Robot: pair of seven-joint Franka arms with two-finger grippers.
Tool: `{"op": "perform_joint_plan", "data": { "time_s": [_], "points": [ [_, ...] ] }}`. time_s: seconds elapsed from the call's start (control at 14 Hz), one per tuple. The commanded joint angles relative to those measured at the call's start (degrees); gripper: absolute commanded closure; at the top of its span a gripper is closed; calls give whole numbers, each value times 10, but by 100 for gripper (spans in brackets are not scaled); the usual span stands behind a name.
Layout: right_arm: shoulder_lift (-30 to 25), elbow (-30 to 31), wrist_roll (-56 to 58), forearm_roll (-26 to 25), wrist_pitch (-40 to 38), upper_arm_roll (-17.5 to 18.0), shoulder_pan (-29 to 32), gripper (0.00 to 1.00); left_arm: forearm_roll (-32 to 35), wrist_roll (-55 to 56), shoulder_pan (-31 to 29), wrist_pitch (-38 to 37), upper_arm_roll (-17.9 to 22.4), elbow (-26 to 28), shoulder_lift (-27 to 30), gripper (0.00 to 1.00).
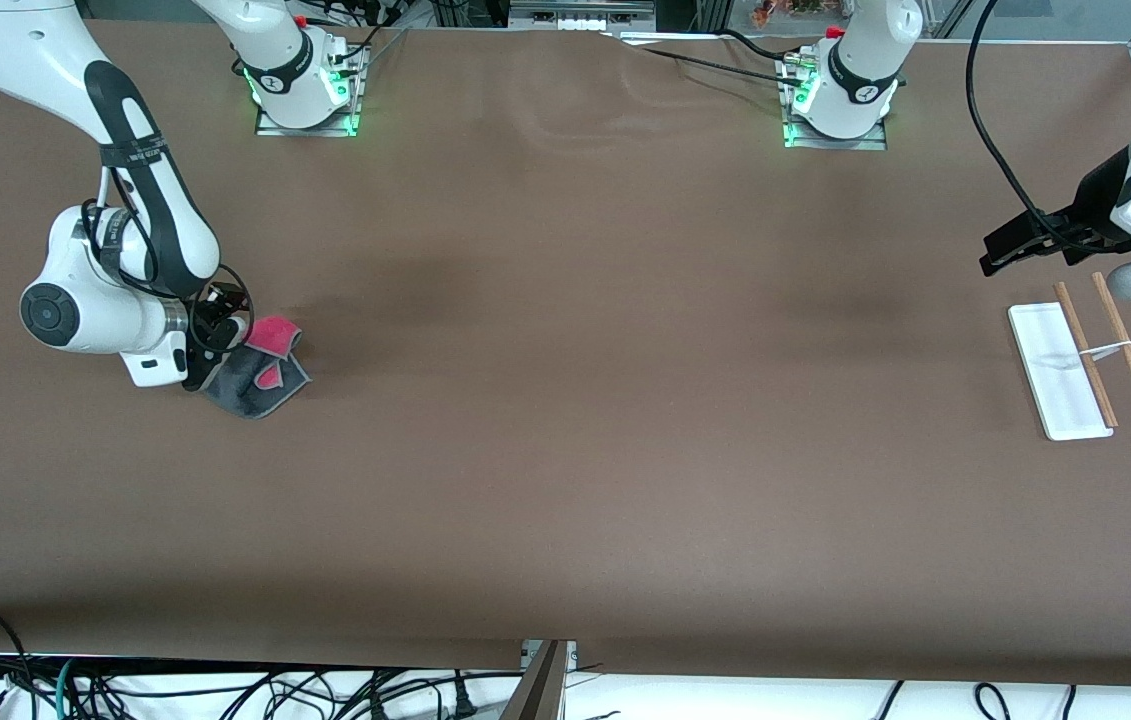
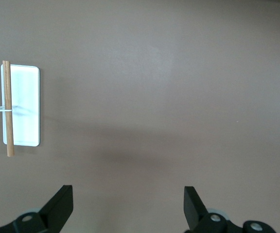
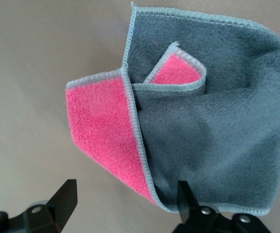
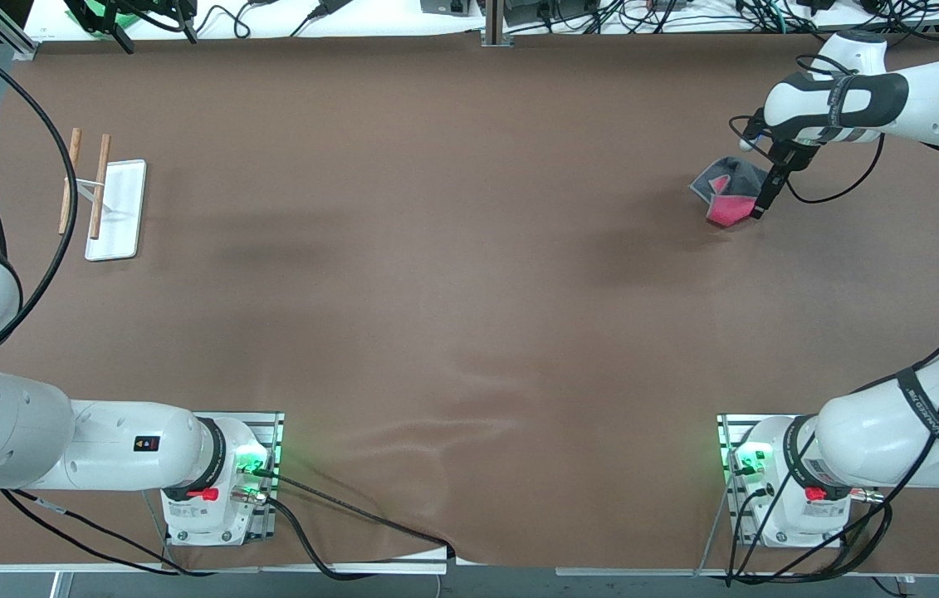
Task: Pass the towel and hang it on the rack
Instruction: 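Lower the right gripper onto the towel and close on its pink corner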
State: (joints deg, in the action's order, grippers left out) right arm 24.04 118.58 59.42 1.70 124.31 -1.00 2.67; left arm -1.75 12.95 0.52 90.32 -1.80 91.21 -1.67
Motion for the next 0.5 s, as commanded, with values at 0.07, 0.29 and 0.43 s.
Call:
{"op": "perform_joint_plan", "data": {
  "time_s": [0.07, 0.29, 0.43],
  "points": [
    [0, 3, 13, 15, -4, 1, 1, 23, -11, 1, -3, -8, -2, -5, 2, 0],
    [-1, 3, 11, 15, -6, 1, 1, 52, -11, 1, -3, -8, -2, -6, 2, 0],
    [-1, 3, 11, 15, -7, 1, 1, 63, -11, 0, -3, -8, -2, -6, 3, 0]
  ]
}}
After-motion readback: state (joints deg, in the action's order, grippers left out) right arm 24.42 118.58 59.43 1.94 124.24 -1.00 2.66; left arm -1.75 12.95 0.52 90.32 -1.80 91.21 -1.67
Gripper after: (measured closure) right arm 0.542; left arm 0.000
